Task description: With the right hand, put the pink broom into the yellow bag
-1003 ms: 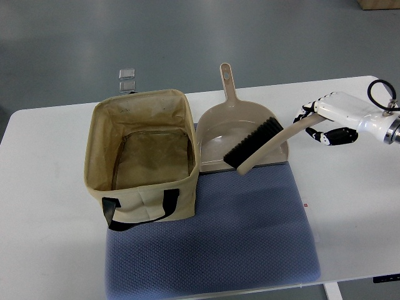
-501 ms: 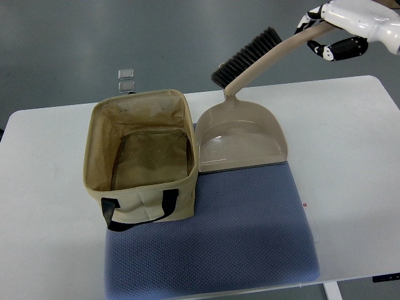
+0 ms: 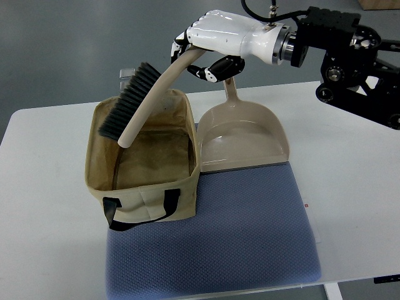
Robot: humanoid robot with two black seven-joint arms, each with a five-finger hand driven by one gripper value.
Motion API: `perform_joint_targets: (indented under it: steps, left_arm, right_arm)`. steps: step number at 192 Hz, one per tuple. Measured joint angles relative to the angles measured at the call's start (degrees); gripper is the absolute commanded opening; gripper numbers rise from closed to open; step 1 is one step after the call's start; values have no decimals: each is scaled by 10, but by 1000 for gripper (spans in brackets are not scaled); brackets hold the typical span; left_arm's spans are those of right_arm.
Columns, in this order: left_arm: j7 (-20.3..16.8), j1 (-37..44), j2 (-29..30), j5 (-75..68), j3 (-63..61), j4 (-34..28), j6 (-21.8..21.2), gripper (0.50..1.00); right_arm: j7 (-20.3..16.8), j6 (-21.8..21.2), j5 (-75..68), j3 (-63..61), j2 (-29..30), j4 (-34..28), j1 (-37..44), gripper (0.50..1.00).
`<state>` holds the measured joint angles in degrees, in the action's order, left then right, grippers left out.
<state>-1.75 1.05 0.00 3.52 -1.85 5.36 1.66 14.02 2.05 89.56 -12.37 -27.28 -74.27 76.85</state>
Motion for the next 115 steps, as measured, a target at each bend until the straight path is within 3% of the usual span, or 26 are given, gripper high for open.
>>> perform_joint_targets:
  steps: [42, 88, 115]
  left_arm:
    - [0, 0, 0, 0, 0, 0, 0, 1000]
    - [0, 0, 0, 0, 0, 0, 0, 1000]
    - [0, 0, 0, 0, 0, 0, 0, 1000]
  right_arm:
    - [6, 5, -2, -10, 0, -1, -41, 913]
    - [4, 49, -79, -35, -58, -1, -70, 913]
    - [-3, 21, -160, -149, -86, -1, -148, 913]
